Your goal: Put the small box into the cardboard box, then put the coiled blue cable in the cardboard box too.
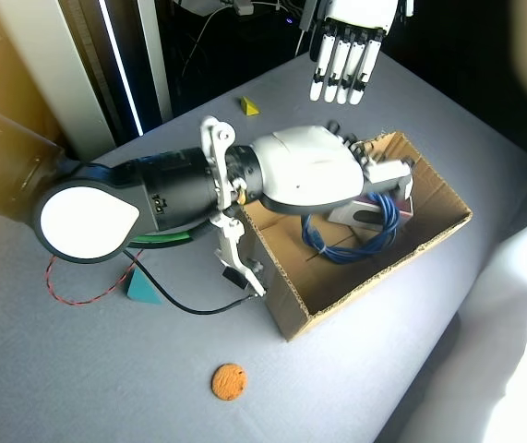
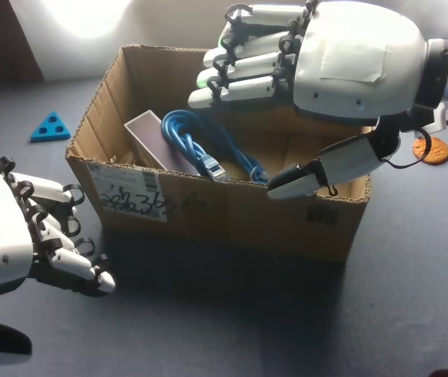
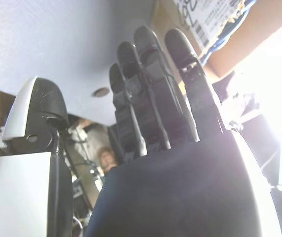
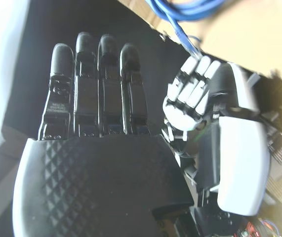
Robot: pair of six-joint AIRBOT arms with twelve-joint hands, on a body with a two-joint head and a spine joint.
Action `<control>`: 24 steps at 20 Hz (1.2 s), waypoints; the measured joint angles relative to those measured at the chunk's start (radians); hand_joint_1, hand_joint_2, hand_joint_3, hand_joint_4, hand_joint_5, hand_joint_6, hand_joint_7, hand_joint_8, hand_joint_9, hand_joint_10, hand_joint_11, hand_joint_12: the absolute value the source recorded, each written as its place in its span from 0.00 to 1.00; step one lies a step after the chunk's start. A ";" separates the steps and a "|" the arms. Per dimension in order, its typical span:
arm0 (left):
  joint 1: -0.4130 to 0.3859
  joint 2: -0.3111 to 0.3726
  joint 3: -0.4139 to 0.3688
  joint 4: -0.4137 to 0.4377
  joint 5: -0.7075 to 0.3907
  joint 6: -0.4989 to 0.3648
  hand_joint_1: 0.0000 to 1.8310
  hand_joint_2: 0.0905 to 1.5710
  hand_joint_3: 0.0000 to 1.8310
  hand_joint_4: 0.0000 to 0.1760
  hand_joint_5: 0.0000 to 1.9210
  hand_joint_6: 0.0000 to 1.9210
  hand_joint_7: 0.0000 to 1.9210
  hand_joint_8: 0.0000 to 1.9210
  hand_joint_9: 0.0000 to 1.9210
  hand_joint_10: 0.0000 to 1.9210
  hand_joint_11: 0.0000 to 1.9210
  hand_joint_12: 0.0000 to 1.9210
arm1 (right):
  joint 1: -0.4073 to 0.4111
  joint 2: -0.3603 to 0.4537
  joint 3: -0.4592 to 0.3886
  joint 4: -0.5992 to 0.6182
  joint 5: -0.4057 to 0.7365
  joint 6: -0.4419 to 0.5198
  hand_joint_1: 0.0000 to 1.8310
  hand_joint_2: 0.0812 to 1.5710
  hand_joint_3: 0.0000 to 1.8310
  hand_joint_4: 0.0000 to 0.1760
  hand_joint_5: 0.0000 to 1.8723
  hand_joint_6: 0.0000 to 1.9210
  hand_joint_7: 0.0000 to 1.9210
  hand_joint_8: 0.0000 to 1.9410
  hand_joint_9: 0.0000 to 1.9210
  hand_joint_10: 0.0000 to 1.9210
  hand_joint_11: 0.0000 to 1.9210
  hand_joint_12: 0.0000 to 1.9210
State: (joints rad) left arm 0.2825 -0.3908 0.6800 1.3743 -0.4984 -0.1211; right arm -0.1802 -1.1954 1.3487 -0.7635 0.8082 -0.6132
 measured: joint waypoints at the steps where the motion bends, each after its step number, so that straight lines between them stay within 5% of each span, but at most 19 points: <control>1: 0.000 0.000 0.000 0.000 0.002 0.000 0.42 0.75 0.00 0.00 0.32 0.00 0.38 0.00 0.38 0.00 0.16 0.40 | 0.000 0.000 0.000 0.005 -0.001 -0.005 0.20 0.63 0.00 0.00 0.16 0.00 0.16 0.00 0.16 0.00 0.00 0.40; 7: 0.000 0.000 -0.002 -0.003 0.004 0.000 0.36 0.78 0.00 0.00 0.28 0.00 0.32 0.00 0.31 0.00 0.10 0.39 | 0.000 0.004 0.000 0.000 0.005 0.019 0.19 0.61 0.00 0.00 0.08 0.00 0.10 0.00 0.09 0.00 0.00 0.19; 13: 0.000 0.000 -0.003 -0.003 0.005 0.005 0.30 0.78 0.00 0.00 0.26 0.00 0.29 0.00 0.28 0.00 0.07 0.42 | -0.010 0.021 -0.020 -0.134 0.051 0.070 0.21 0.58 0.00 0.00 0.09 0.00 0.11 0.00 0.10 0.00 0.00 0.23; 14: 0.000 0.000 -0.003 -0.003 0.005 0.005 0.30 0.78 0.00 0.00 0.25 0.00 0.28 0.00 0.27 0.00 0.06 0.42 | -0.018 0.026 -0.032 -0.175 0.068 0.071 0.15 0.60 0.00 0.00 0.05 0.00 0.07 0.00 0.06 0.00 0.00 0.12; 24: 0.000 0.000 -0.003 -0.003 0.004 0.008 0.32 0.76 0.00 0.00 0.26 0.00 0.28 0.00 0.27 0.00 0.06 0.40 | -0.058 0.068 -0.126 -0.303 0.127 0.084 0.18 0.60 0.00 0.00 0.07 0.00 0.08 0.00 0.07 0.00 0.00 0.13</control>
State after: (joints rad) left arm 0.2825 -0.3908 0.6769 1.3708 -0.4942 -0.1127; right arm -0.2386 -1.1278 1.2232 -1.0668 0.9356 -0.5297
